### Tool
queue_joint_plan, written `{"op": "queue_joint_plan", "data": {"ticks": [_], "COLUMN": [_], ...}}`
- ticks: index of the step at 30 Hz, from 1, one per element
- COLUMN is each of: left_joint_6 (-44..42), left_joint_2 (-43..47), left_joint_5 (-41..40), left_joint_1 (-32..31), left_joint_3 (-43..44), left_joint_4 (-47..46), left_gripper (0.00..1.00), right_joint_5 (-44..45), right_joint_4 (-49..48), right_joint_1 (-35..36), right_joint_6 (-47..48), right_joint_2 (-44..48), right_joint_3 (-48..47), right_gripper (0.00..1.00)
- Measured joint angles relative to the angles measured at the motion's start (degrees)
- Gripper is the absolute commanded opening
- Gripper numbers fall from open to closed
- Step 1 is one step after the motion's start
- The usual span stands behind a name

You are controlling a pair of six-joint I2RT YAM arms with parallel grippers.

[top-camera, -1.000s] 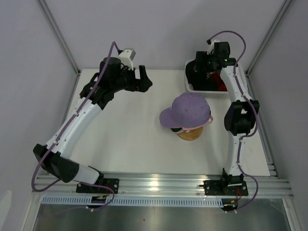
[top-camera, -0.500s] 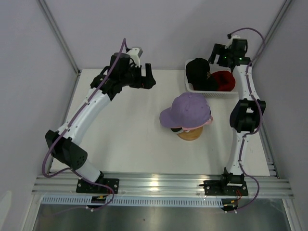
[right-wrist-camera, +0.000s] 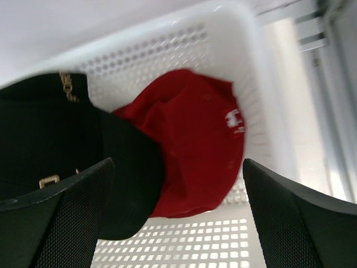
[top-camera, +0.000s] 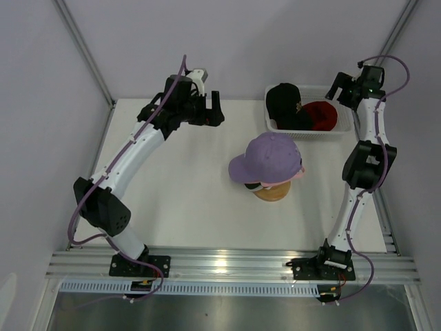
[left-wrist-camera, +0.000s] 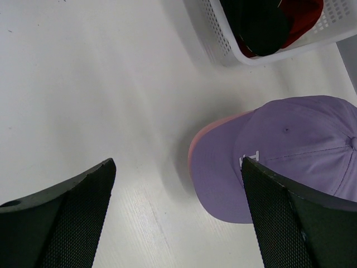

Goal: Stack the hats

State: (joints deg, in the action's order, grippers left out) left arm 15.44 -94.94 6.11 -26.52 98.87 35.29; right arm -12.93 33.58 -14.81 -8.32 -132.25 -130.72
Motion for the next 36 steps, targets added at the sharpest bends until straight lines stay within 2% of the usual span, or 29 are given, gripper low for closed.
{"op": "queue_joint_plan", "data": {"ticks": [5,8,9,11,12,13,15,16,17,23,29,32,36], "left_joint_6": [0.0,0.0,0.0,0.0,0.0,0.0,0.0,0.0,0.0,0.0,-0.1,-0.1,0.0], "left_joint_2": [-0.7,-1.3,-1.6,-2.3,-2.6,-2.9,-3.2,-3.2,-3.2,-3.2,-3.3,-3.3,-3.3], "left_joint_5": [-0.1,-0.1,-0.1,-0.1,-0.2,-0.2,-0.4,-0.5,-0.7,-1.5,-1.0,0.3,2.7], "left_joint_1": [0.4,0.9,1.0,1.3,1.4,1.5,1.6,1.6,1.6,1.6,1.6,1.6,1.6], "left_joint_3": [0.3,1.3,1.9,3.0,3.5,4.0,4.4,4.4,4.4,4.5,8.9,13.2,16.2], "left_joint_4": [0.1,0.8,1.2,1.7,2.1,2.4,2.6,2.8,2.9,3.1,4.7,4.7,3.6], "left_gripper": [0.96,0.95,0.95,0.96,0.95,0.95,0.95,0.95,0.95,0.95,0.96,0.97,0.98], "right_joint_5": [-0.5,2.3,3.7,7.3,9.3,11.2,14.1,15.2,15.7,17.5,20.0,25.4,39.7], "right_joint_4": [2.2,3.8,4.2,5.0,5.5,6.1,6.6,6.8,6.9,8.2,7.9,6.3,-0.7], "right_joint_1": [2.1,3.1,3.7,4.5,5.0,5.5,6.2,6.5,6.8,7.1,7.7,9.8,15.6], "right_joint_6": [2.7,4.7,5.4,6.7,7.4,8.1,9.3,9.8,9.8,9.2,9.0,9.5,14.2], "right_joint_2": [-2.8,-4.9,-5.4,-6.6,-7.1,-7.8,-8.7,-9.0,-9.0,-8.3,0.1,7.1,16.0], "right_joint_3": [0.0,0.2,0.2,0.2,0.2,0.2,0.2,0.2,0.2,-2.9,-4.7,-5.5,-4.2], "right_gripper": [0.98,0.98,0.96,0.86,0.78,0.57,0.34,0.1,0.0,0.0,0.0,0.0,0.0]}}
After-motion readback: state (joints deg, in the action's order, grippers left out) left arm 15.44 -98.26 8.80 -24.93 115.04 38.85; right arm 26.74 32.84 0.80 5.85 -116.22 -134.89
